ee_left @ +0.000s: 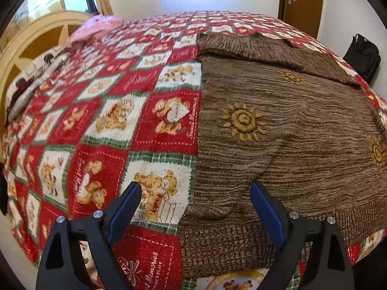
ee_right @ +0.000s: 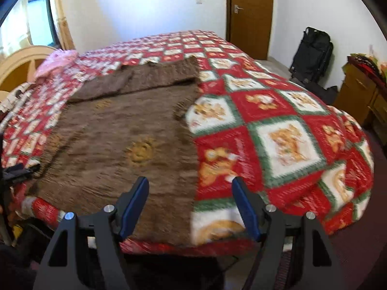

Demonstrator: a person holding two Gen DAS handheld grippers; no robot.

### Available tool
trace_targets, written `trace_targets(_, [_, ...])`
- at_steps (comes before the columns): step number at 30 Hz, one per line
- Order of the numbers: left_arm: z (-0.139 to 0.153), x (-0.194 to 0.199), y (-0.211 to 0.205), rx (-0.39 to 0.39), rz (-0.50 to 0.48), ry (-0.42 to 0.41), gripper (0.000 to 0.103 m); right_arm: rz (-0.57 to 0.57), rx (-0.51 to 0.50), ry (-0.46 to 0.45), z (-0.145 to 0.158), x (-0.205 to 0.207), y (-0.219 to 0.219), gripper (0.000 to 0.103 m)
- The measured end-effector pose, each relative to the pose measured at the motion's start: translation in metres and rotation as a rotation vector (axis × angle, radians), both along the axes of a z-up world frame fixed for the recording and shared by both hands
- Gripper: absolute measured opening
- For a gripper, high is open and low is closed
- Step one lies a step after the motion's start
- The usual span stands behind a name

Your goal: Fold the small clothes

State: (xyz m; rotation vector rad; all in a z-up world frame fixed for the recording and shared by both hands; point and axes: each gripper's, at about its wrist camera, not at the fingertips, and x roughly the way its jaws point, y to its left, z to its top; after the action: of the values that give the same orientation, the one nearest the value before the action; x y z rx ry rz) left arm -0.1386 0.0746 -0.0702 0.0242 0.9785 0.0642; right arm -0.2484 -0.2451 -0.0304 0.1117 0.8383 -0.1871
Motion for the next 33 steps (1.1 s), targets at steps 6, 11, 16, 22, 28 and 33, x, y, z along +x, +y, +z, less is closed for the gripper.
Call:
trace_targets(6, [0.008,-0.007,0.015,-0.019,0.014,-0.043,0.092,-0.028,0.001,0.048,-0.015,-0.002,-0.009,0.073])
trace_targets(11, [0.017,-0.008,0.041,-0.05,0.028,-0.085,0.092,0.026,0.021,0.08,-0.028,0.001,0.004,0.073])
trace_targets(16, [0.03,-0.013,0.065,-0.039,0.032,-0.142,0.092,0.147,-0.087,0.105,-0.037,0.007,0.04,0.048])
trace_targets(22, [0.021,-0.014,0.054,-0.116,-0.09,-0.085,0.092,0.168,-0.019,0.138,-0.035,0.012,0.035,0.014])
trace_targets(28, [0.01,-0.022,0.023,-0.152,-0.221,-0.042,0.091,0.178,0.188,0.071,-0.019,0.006,0.019,0.011])
trace_targets(33, [-0.006,-0.016,0.021,-0.241,-0.22,0.052,0.039,0.178,0.154,0.039,-0.015,0.007,0.024,0.011])
